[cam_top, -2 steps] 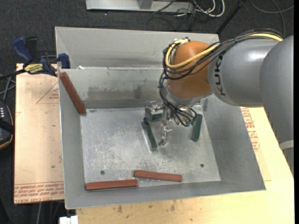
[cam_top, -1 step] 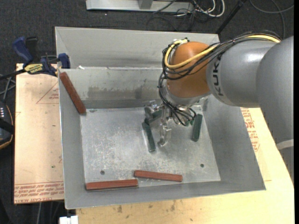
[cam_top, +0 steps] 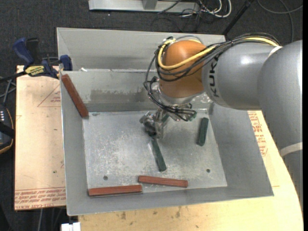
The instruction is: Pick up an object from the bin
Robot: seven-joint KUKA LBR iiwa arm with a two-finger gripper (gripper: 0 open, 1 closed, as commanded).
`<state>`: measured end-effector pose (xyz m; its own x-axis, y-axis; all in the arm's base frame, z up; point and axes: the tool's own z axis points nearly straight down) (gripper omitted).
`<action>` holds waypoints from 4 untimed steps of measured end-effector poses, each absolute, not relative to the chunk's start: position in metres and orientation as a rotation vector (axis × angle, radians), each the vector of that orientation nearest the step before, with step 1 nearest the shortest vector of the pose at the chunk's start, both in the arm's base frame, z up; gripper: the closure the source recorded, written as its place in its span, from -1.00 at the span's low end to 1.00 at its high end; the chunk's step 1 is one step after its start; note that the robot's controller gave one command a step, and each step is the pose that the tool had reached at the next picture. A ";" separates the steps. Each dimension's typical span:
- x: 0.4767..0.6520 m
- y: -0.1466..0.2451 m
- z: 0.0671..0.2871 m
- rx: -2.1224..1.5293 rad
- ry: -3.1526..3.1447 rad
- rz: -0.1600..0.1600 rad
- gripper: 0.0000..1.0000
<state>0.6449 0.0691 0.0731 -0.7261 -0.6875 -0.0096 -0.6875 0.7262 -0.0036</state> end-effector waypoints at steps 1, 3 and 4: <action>0.645 0.069 0.073 -1.158 2.909 0.001 1.00; 0.637 0.085 0.142 -1.272 2.870 0.003 1.00; 0.635 0.076 0.098 -1.320 2.840 -0.001 1.00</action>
Offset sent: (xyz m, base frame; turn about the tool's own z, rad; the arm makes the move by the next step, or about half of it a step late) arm -0.0052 -0.0172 0.1484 -0.0267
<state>0.6348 0.0755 0.0981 -0.6447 -0.7644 -0.0089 -0.7644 0.6447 -0.0048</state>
